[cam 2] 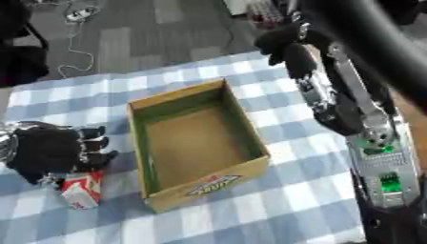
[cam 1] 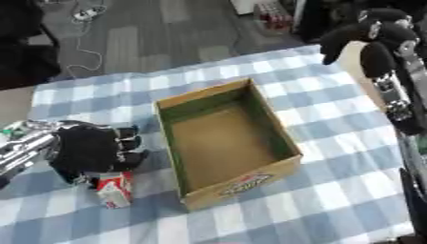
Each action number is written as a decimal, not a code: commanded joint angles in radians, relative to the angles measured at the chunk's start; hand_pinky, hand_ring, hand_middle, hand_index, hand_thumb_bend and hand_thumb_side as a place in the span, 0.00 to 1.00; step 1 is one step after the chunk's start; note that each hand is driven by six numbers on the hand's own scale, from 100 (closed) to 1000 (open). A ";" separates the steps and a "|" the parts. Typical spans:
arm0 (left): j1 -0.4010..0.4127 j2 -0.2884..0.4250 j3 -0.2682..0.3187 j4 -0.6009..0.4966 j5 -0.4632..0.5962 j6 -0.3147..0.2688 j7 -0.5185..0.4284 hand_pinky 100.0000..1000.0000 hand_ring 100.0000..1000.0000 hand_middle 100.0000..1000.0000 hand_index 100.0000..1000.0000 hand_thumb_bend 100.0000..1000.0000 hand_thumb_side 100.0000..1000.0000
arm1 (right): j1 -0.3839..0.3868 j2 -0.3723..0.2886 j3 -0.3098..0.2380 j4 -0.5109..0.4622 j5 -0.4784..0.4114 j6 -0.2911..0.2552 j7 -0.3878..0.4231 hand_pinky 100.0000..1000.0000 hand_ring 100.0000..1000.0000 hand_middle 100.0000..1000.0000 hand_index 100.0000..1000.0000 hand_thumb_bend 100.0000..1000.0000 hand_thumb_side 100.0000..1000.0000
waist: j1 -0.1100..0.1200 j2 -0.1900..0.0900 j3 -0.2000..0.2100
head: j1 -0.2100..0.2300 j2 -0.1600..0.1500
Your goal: Pick up objects on the table and place them in the box.
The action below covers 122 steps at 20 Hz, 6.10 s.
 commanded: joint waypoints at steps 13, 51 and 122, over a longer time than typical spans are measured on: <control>0.006 0.019 -0.024 0.038 -0.003 -0.278 0.286 0.50 0.55 0.67 0.73 0.06 0.84 | -0.017 -0.006 -0.003 -0.013 -0.006 0.000 0.000 0.34 0.38 0.46 0.66 0.00 1.00 | 0.000 -0.008 -0.003 | 0.003 -0.004; 0.061 0.002 0.018 -0.030 0.744 -0.278 -0.198 0.00 0.00 0.00 0.27 0.00 0.63 | -0.019 -0.004 -0.005 -0.013 -0.008 -0.003 -0.009 0.33 0.38 0.46 0.66 0.00 1.00 | -0.003 -0.005 -0.004 | 0.002 -0.004; -0.358 -0.321 0.173 0.217 0.919 -0.278 -0.676 1.00 1.00 1.00 1.00 0.25 1.00 | -0.065 0.045 0.026 -0.013 -0.065 -0.057 0.056 0.33 0.37 0.44 0.64 0.00 1.00 | 0.008 -0.006 -0.043 | -0.040 -0.060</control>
